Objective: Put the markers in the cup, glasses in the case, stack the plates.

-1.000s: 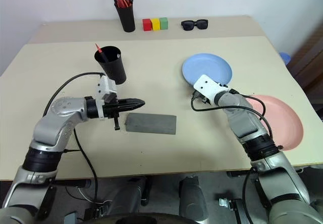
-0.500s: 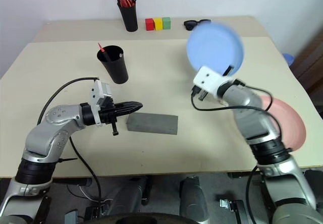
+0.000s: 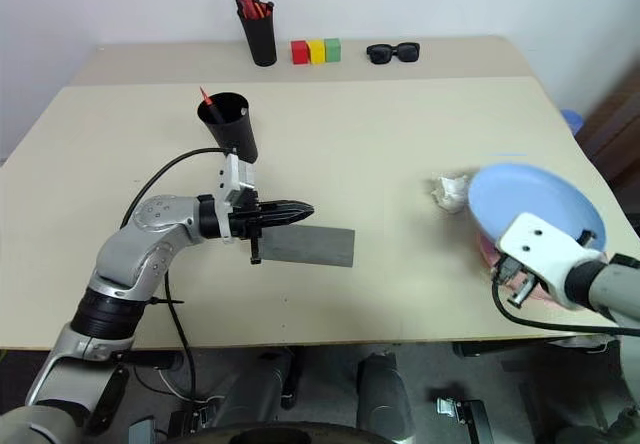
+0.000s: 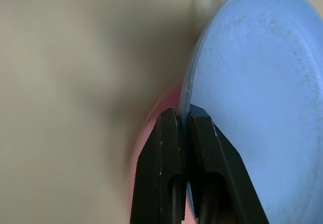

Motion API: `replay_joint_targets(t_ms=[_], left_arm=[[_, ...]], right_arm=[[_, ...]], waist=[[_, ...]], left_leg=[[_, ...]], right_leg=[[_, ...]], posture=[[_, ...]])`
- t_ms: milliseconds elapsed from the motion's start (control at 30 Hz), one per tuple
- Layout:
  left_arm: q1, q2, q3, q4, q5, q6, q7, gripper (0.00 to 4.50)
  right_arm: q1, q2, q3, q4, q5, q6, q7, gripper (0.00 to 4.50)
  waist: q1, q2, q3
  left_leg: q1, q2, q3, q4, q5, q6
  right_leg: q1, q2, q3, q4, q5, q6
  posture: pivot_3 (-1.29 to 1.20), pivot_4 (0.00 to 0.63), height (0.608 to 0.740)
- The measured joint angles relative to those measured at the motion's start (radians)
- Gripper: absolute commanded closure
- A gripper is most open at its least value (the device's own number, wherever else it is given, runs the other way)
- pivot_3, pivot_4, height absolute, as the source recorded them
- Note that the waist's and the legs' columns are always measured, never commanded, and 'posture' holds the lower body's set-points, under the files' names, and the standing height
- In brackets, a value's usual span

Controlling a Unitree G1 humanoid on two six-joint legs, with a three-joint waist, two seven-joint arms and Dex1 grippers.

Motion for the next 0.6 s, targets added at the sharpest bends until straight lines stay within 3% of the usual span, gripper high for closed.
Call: replay_joint_targets(t_ms=[200,400,600], left_arm=[[-0.003,-0.004,-0.001,0.005,0.002,-0.013,-0.003,4.5],[0.014,0.001,0.002,-0.006,0.002,-0.015,0.008,4.5],[0.037,0.006,0.01,-0.032,0.0,-0.009,0.028,4.5]], right_arm=[[0.004,-0.003,0.027,-0.025,-0.002,-0.008,-0.018,0.61],[-0.261,0.04,0.166,0.043,0.004,-0.025,-0.124,0.61],[-0.473,0.144,0.388,0.279,-0.065,-0.072,-0.27,0.61]], waist=[[0.008,0.0,0.0],[0.009,-0.001,0.001],[0.013,-0.002,0.001]], left_leg=[[0.0,0.0,0.0,0.0,0.0,0.0],[0.0,0.0,0.0,0.0,0.0,0.0],[0.0,-0.001,0.0,-0.001,0.0,0.0]], right_leg=[[0.001,-0.001,0.0,-0.001,0.0,0.0],[0.0,-0.001,0.0,-0.001,0.0,0.0],[0.0,-0.001,0.0,-0.002,0.0,0.0]], posture=[[0.0,0.15,0.74],[0.0,0.15,0.74],[0.0,0.15,0.74]])
